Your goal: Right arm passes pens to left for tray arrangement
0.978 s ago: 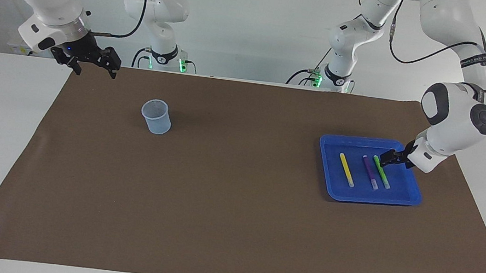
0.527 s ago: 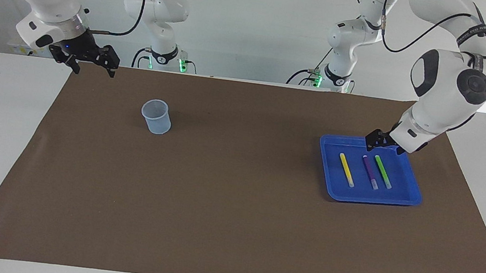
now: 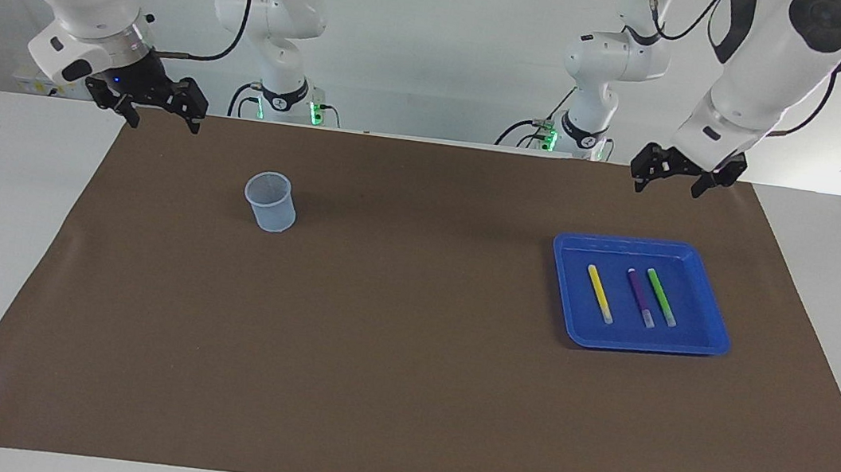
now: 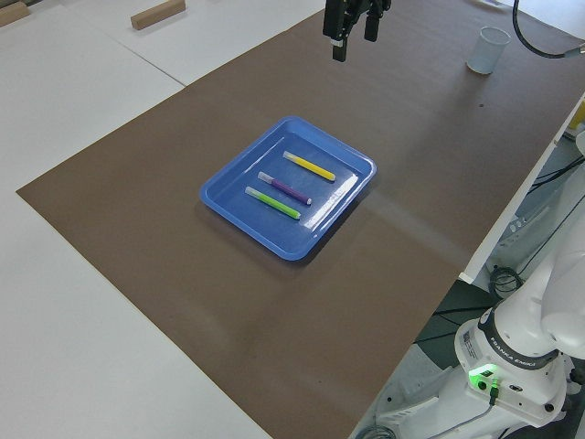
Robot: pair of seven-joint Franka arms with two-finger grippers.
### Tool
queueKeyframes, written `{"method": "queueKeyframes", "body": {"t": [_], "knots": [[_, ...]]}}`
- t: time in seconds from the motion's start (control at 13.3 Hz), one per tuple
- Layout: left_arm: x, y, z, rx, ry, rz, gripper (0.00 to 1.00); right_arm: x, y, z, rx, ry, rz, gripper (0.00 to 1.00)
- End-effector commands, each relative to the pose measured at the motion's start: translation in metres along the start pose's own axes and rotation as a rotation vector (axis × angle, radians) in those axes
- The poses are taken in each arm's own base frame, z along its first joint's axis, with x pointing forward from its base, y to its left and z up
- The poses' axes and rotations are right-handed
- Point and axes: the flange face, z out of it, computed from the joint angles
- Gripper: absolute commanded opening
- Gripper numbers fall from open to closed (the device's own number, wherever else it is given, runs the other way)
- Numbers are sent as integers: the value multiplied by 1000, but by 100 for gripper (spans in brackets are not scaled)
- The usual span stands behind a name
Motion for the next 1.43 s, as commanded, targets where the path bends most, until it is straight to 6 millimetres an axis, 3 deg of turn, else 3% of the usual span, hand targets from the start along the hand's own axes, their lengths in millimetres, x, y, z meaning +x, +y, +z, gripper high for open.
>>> {"method": "queueKeyframes", "body": {"t": [0.0,0.15,0.38,0.98,1.35], "knots": [[0,8,8,-21,37,12,100,-5,2,0,16,14,-13,100],[18,21,1,-23,82,32,100,-5,2,0,16,14,-13,100],[21,29,-29,-15,111,51,100,-5,2,0,16,14,-13,100],[24,-1,-22,-21,95,6,100,-5,2,0,16,14,-13,100],[26,-9,-21,-18,95,-6,100,-5,2,0,16,14,-13,100]]}}
